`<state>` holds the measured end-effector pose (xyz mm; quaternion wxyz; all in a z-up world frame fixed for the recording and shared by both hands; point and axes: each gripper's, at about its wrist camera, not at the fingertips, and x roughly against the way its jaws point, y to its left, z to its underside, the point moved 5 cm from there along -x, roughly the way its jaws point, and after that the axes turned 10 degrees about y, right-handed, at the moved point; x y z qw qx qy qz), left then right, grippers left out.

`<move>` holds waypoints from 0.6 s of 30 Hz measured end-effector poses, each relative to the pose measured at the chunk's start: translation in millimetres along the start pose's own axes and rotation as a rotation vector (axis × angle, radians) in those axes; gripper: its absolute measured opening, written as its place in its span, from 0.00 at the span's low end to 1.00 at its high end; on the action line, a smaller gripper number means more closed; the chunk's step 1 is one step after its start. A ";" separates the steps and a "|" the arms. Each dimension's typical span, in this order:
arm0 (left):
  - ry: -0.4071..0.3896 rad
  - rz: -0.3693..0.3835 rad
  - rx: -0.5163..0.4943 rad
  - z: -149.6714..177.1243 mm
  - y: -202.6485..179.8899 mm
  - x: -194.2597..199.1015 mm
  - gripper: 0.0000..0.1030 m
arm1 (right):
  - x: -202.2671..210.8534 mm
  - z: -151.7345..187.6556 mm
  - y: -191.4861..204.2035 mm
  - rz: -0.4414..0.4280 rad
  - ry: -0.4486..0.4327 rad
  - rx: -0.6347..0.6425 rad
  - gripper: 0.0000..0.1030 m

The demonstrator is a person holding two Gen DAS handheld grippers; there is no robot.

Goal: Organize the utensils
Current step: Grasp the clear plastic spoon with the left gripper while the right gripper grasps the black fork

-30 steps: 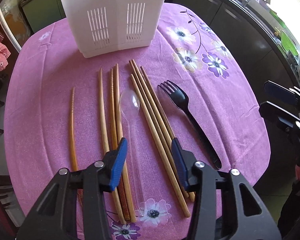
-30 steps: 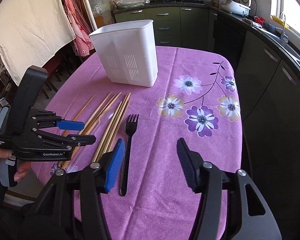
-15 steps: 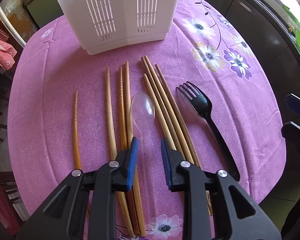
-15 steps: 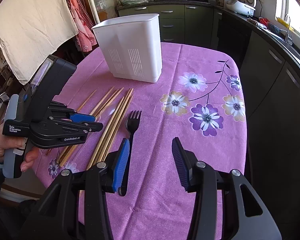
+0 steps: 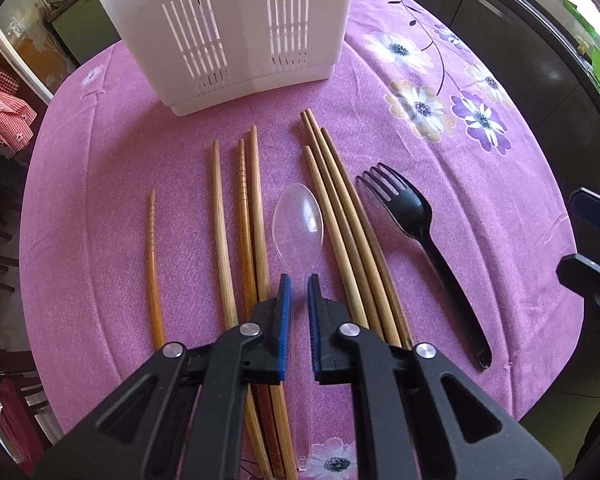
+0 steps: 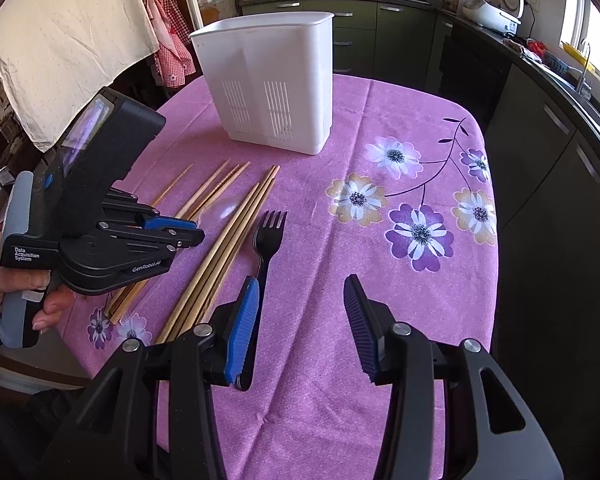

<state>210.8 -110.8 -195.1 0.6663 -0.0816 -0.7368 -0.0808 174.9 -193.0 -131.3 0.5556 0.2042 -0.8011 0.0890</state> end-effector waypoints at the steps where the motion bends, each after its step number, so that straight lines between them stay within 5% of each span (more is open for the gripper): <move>1: -0.008 0.008 0.003 1.9 1.8 4.3 0.08 | -2.6 -1.0 2.0 0.001 0.011 0.005 0.43; 6: -0.087 0.023 0.001 9.0 8.4 38.7 0.08 | -22.2 -9.9 13.6 -0.016 0.075 0.028 0.43; 13: -0.152 0.047 -0.007 27.0 16.3 66.6 0.08 | -58.1 -24.1 31.8 -0.020 0.165 0.059 0.25; 18: -0.162 0.063 -0.014 37.2 27.8 66.3 0.08 | -78.9 -30.2 35.6 -0.010 0.220 0.059 0.21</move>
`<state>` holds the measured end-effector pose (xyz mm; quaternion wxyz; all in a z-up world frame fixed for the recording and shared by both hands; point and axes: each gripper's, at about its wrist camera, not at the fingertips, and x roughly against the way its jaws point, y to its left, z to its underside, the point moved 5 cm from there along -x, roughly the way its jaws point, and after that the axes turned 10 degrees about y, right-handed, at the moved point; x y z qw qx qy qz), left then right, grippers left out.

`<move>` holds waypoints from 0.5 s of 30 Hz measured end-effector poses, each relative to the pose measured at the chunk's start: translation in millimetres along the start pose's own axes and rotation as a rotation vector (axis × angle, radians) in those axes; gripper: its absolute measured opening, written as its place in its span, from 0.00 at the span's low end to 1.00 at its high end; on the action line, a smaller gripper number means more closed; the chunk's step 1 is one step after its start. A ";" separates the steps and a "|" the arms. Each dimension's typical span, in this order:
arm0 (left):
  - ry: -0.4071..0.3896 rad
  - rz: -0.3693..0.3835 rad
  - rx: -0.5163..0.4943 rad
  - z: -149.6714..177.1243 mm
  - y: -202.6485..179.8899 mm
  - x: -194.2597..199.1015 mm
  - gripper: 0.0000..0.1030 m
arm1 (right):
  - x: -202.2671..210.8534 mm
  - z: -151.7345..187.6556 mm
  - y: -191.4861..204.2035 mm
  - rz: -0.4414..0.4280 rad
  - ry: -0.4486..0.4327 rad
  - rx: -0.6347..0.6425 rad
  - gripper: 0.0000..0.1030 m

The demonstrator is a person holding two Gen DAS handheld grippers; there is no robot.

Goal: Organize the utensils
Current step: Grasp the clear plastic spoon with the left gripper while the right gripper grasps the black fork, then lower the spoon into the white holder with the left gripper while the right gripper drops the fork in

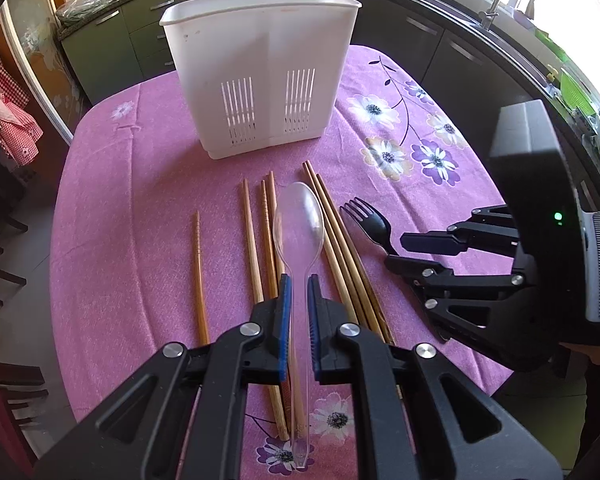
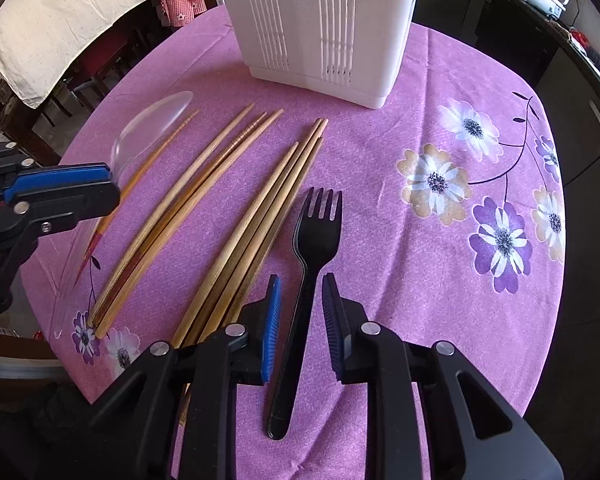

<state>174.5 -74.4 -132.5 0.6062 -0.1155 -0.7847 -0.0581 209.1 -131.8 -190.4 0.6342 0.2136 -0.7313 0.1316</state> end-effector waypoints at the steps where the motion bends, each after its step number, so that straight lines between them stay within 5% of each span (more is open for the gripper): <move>1: -0.002 0.003 -0.001 0.3 0.2 0.2 0.08 | -2.4 -1.6 0.0 0.000 0.008 -0.004 0.21; 8: -0.007 0.012 0.003 1.3 4.3 2.2 0.08 | -15.4 -12.6 -0.2 0.014 0.038 -0.019 0.19; 9: -0.008 0.013 0.004 0.9 5.0 2.8 0.08 | -16.4 -14.0 -0.5 0.018 0.034 -0.020 0.10; 15: -0.067 0.036 0.015 -9.5 9.6 29.8 0.08 | 0.7 -7.9 -3.6 0.000 -0.044 -0.028 0.09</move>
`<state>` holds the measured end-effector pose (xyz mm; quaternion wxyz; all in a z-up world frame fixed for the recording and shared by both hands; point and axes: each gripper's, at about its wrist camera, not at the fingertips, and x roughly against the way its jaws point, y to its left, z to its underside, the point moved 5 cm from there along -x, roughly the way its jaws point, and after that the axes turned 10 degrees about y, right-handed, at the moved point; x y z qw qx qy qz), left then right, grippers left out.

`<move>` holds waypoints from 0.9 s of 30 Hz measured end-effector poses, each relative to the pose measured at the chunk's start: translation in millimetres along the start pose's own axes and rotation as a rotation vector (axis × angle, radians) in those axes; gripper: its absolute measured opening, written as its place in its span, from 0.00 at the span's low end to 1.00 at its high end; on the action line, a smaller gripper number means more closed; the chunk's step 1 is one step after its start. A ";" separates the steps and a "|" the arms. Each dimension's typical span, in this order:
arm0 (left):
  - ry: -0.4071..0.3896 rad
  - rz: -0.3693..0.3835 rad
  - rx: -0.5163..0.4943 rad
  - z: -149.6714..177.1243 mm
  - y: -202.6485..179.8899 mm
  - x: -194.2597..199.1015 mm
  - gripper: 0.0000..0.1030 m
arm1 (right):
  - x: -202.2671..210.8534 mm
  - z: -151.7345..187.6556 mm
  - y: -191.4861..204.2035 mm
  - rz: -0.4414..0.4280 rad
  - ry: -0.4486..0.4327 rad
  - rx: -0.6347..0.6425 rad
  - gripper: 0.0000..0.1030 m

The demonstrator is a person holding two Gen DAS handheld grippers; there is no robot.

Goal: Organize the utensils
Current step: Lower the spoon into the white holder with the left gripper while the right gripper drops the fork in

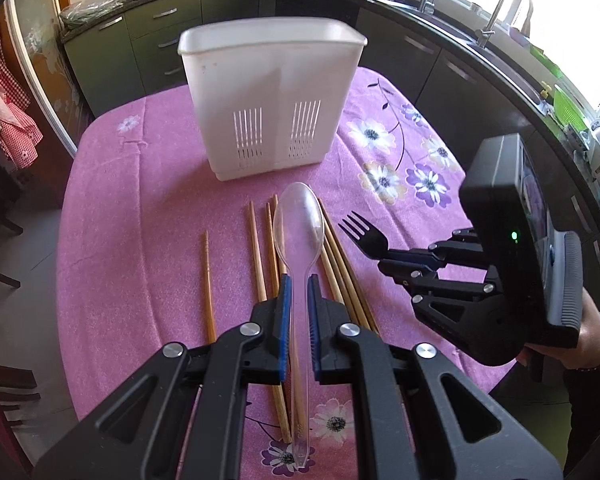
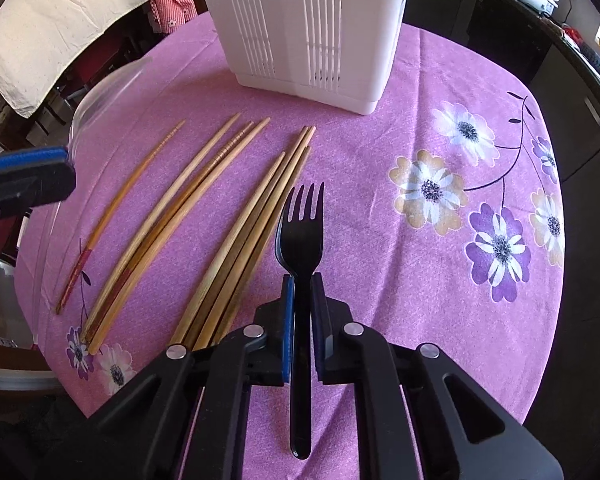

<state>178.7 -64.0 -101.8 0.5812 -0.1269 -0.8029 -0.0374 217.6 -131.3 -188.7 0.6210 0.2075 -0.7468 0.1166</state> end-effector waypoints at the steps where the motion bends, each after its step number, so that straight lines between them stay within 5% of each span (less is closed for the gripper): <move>1: -0.021 0.007 0.002 -5.3 0.4 8.9 0.08 | 6.7 2.0 -2.8 -0.012 -0.022 -0.005 0.09; 5: -0.164 0.053 0.017 -39.1 2.2 57.2 0.08 | 35.1 11.9 -11.0 -0.089 -0.117 -0.031 0.09; 11: -0.502 0.047 0.058 -109.5 12.6 122.9 0.08 | 54.4 27.1 -19.6 -0.145 -0.197 -0.050 0.09; 17: -0.738 -0.024 0.096 -171.7 22.2 130.0 0.08 | 49.6 30.2 -20.4 -0.191 -0.205 -0.045 0.09; 21: -0.766 -0.094 0.098 -195.2 26.1 105.9 0.08 | 45.9 29.5 -20.2 -0.212 -0.204 -0.044 0.09; 27: -0.676 -0.094 0.116 -189.5 40.4 58.0 0.08 | 60.7 23.5 -22.4 -0.213 -0.254 -0.045 0.09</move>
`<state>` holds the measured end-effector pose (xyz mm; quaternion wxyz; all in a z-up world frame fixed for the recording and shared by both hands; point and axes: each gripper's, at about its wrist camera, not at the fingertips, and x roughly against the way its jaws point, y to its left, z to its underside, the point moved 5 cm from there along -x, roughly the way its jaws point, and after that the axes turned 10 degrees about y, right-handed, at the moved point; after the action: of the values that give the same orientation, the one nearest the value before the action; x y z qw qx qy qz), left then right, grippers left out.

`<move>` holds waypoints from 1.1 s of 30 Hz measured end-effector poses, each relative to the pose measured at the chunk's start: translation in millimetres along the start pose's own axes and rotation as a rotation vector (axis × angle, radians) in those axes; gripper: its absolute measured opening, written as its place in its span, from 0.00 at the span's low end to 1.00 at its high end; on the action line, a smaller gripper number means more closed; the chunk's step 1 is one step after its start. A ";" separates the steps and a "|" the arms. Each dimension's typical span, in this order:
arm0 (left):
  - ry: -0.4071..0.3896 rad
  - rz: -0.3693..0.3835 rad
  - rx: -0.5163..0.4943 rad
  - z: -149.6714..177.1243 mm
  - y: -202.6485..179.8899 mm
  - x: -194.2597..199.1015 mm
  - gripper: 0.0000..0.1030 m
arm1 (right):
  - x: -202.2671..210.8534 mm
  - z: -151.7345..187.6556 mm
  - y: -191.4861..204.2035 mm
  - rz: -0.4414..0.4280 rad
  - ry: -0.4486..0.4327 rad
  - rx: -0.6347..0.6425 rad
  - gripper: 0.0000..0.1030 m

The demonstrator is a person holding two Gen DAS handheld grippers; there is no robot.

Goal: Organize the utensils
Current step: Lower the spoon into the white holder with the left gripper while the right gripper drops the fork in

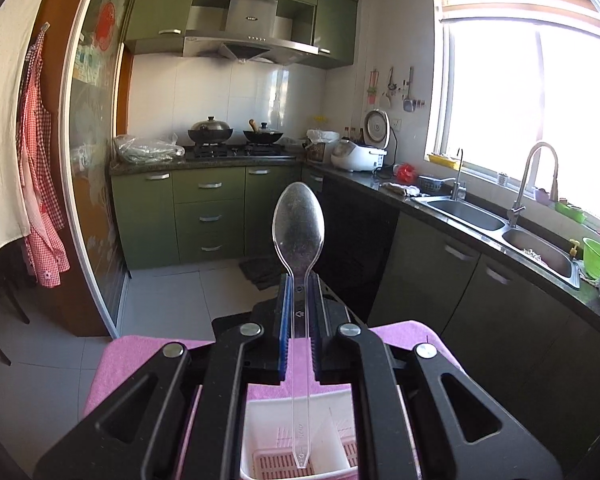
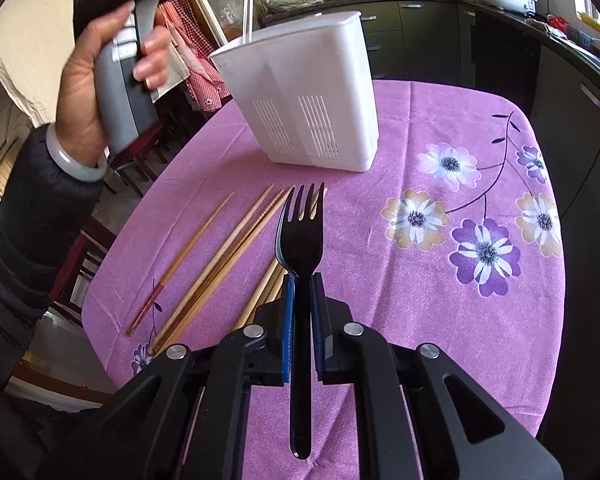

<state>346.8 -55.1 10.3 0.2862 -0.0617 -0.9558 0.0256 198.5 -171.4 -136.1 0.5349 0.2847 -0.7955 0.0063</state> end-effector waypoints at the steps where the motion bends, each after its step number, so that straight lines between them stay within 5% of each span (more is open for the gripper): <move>1: 0.019 0.006 0.007 5.4 1.4 -3.2 0.08 | 4.8 -4.1 1.9 0.001 -0.014 0.005 0.09; 8: 0.134 0.023 0.004 36.2 9.8 -13.0 0.17 | 56.8 -56.0 16.5 0.007 -0.177 0.032 0.09; 21: 0.135 0.022 0.008 52.9 31.0 52.9 0.24 | 103.7 -215.8 23.3 0.079 -0.549 -0.018 0.09; 26: 0.139 0.033 0.003 63.5 35.3 84.3 0.27 | 63.2 -247.7 11.3 0.144 -0.543 -0.033 0.09; 33: 0.183 0.046 -0.014 86.7 36.2 103.7 0.31 | 36.7 -224.8 -1.8 0.145 -0.537 -0.021 0.10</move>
<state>216.9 -6.7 -8.7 0.3710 -0.0877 -0.9243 0.0196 380.1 -118.6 -9.1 0.3061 0.2130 -0.9270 -0.0394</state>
